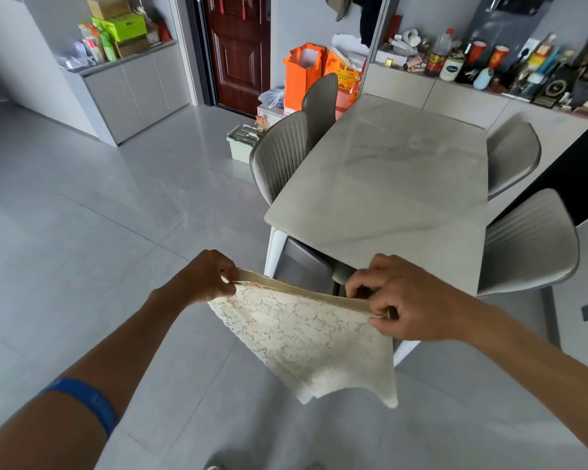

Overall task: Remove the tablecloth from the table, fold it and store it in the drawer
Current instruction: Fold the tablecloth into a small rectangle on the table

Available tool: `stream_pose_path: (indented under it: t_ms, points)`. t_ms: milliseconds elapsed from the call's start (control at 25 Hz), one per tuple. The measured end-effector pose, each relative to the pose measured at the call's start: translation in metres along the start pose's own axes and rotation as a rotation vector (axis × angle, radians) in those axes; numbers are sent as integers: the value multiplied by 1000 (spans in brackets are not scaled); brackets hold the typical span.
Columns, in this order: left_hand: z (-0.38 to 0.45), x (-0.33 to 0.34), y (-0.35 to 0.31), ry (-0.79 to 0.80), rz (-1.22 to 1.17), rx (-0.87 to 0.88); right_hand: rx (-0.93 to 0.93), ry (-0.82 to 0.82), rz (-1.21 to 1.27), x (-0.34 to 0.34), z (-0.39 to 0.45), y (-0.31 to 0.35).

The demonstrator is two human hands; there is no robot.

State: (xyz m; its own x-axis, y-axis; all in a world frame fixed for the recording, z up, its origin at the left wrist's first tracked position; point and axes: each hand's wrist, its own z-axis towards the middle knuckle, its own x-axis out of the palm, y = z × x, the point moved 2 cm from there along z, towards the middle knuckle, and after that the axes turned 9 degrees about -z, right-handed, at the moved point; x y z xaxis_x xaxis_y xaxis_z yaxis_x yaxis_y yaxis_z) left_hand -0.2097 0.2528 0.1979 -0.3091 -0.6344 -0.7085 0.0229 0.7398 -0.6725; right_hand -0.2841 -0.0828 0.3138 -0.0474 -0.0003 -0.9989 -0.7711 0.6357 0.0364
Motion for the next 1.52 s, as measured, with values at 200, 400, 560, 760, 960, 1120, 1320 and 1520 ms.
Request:
stream_pose_path:
  t_ms: [200, 400, 560, 760, 960, 1120, 1320, 1520]
  points:
    - [10, -1, 0, -4, 16, 32, -107, 30, 112, 5, 5, 35]
    - [8, -10, 15, -23, 124, 24, 158, 44, 187, 0, 7, 10]
    - [0, -8, 17, -47, 48, -56, 272, -55, 192, 2, 9, 1]
    - [-8, 1, 21, 16, -87, -117, 326, -121, 186, -1, 12, -8]
    - [-11, 10, 12, 58, -203, -69, 367, -82, 142, -1, 0, -26]
    - [-6, 6, 3, 14, -218, -13, 404, 101, 14, 11, -11, -40]
    - [-3, -4, -9, -35, -435, -27, 445, 193, 16, 32, -23, -64]
    - [2, -13, -32, 62, -299, 103, 459, 206, 4, 53, -31, -80]
